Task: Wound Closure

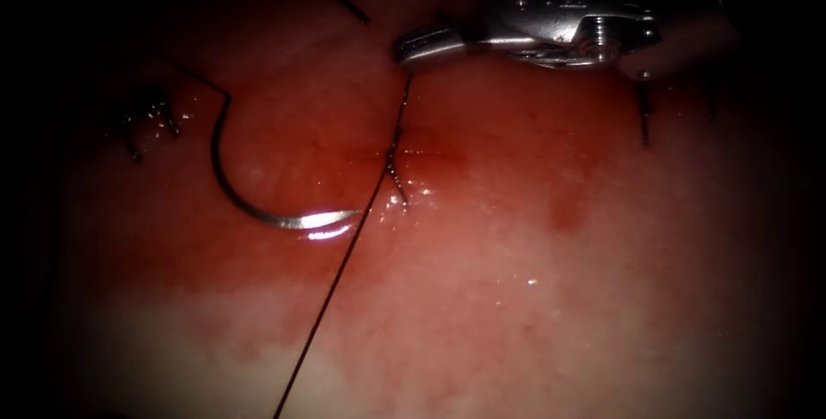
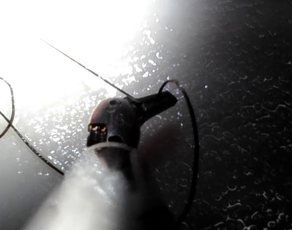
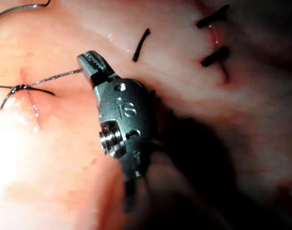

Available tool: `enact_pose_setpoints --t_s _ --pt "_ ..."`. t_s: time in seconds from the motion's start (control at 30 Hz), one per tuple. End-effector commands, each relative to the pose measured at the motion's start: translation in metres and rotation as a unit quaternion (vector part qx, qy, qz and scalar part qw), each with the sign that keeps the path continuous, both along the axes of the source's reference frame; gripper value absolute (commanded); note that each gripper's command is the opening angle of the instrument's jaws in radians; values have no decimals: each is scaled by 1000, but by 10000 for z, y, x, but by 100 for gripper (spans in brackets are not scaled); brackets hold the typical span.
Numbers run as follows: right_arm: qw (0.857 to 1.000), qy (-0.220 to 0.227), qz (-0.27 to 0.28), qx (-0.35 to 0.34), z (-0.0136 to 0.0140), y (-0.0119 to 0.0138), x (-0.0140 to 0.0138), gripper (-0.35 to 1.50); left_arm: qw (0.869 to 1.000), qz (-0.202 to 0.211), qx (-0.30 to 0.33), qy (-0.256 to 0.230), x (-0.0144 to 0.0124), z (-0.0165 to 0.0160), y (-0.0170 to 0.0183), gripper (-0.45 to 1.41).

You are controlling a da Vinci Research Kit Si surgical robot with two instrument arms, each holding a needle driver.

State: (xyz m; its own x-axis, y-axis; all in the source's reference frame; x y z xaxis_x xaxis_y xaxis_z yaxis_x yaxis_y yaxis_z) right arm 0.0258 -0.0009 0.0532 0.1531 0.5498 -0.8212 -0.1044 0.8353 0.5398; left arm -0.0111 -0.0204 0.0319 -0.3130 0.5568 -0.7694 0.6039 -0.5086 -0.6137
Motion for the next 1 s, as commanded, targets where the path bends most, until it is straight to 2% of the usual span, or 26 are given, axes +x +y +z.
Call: enact_pose_setpoints --t_s 0.03,0.13,0.23,0.4,0.43,0.5,0.53,0.57,0.6,0.7,0.77,0.8,0.83,0.87,0.9,0.93,1.0 --pt "1000 5 9 5 -6 -7 -3 52 1000 -6 -5 0 -2 -4 -8 -45" --pt "1000 16 13 18 -24 -2 -22 86 999 -31 -31 1 14 -22 13 -45" --pt "1000 6 19 16 -48 3 -48 119 996 -53 -75 8 29 -42 39 -45" --pt "1000 7 31 3 -65 -5 -68 121 987 -91 -131 20 34 -56 68 -45" --pt "999 9 38 -5 -72 -15 -76 121 980 -112 -161 21 35 -61 86 -45" --pt "999 6 38 -6 -76 -24 -81 123 974 -123 -188 23 34 -65 104 -45" --pt "999 4 38 -11 -80 -36 -84 123 966 -133 -220 26 32 -67 123 -45" --pt "999 4 38 -11 -80 -36 -84 123 966 -133 -220 26 32 -67 123 -45" --pt "999 0 41 -13 -83 -46 -85 123 961 -139 -238 20 28 -68 141 -45" --pt "998 -18 56 -25 -88 -60 -84 125 958 -136 -254 -6 20 -69 160 -45" --pt "997 -27 65 -43 -91 -66 -83 96 955 -135 -263 -17 14 -69 170 -45" --pt "996 -29 71 -50 -92 -68 -83 72 954 -134 -266 -25 10 -69 175 -45" --pt "995 -32 76 -53 -93 -71 -82 61 954 -134 -268 -30 6 -69 179 -45" --pt "994 -38 86 -55 -95 -77 -78 71 951 -134 -274 -44 -2 -70 186 -45" --pt "994 -38 86 -55 -95 -77 -78 71 951 -134 -274 -44 -2 -70 186 -45" --pt "994 -41 89 -56 -96 -80 -75 79 950 -136 -275 -51 -5 -70 189 -45" --pt "994 -39 87 -56 -98 -84 -73 81 948 -139 -278 -63 -12 -73 196 -45"
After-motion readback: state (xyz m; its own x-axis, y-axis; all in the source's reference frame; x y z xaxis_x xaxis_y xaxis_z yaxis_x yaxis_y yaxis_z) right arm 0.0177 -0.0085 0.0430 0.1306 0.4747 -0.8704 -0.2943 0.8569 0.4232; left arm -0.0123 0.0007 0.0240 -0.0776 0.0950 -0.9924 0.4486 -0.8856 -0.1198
